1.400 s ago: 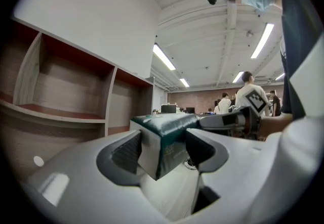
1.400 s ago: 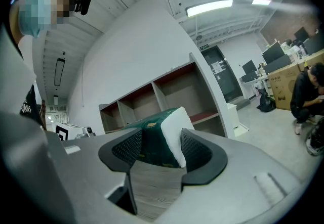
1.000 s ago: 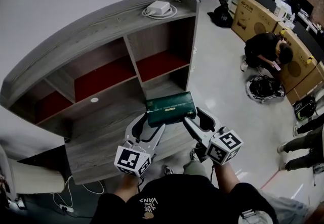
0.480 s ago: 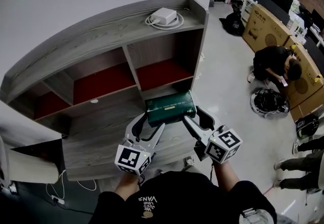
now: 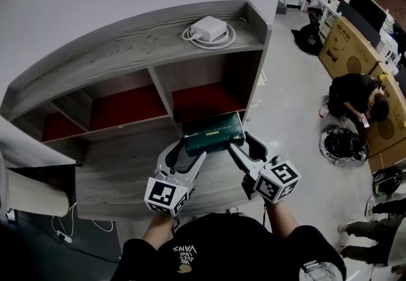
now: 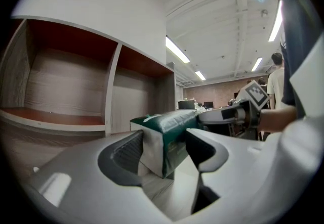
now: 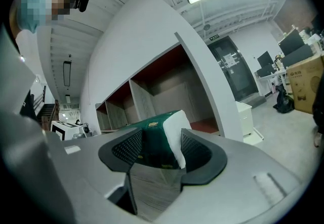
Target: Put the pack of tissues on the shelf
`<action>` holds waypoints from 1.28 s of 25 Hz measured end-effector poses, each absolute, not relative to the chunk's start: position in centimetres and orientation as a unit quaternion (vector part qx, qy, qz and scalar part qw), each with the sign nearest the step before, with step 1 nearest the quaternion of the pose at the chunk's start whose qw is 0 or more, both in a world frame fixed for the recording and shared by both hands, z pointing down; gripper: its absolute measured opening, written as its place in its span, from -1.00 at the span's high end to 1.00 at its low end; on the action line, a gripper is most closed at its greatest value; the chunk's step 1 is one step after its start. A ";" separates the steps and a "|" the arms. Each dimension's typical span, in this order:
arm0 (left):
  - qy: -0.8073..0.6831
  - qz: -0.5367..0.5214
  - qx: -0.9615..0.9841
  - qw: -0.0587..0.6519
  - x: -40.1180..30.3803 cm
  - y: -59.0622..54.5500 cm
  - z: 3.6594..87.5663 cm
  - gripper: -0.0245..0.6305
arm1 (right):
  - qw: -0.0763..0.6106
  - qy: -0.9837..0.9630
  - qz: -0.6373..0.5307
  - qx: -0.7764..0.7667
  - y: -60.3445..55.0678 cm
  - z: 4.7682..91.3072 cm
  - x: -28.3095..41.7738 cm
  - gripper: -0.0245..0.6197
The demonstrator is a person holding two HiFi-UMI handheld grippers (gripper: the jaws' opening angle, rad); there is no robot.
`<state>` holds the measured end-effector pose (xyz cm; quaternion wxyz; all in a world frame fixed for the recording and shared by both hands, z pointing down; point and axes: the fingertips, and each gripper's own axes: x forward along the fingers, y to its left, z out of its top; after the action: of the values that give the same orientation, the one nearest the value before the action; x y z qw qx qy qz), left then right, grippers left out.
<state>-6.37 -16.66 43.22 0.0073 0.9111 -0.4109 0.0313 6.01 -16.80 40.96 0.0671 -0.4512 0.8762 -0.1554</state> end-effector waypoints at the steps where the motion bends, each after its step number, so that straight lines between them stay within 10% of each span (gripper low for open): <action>1: -0.415 0.034 0.909 0.006 -6.2 -17.0 43.4 0.00 | 0.066 0.878 -0.155 -0.449 -17.2 41.1 6.2 0.19; 32: -0.485 0.036 0.874 -0.009 -4.9 -24.5 44.2 0.00 | 0.055 0.887 -0.123 -0.441 -26.0 41.4 7.1 0.19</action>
<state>-4.90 -24.47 44.17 -0.0090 0.8737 -0.4851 0.0361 7.15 -26.04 41.37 0.0545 -0.4413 0.8872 -0.1229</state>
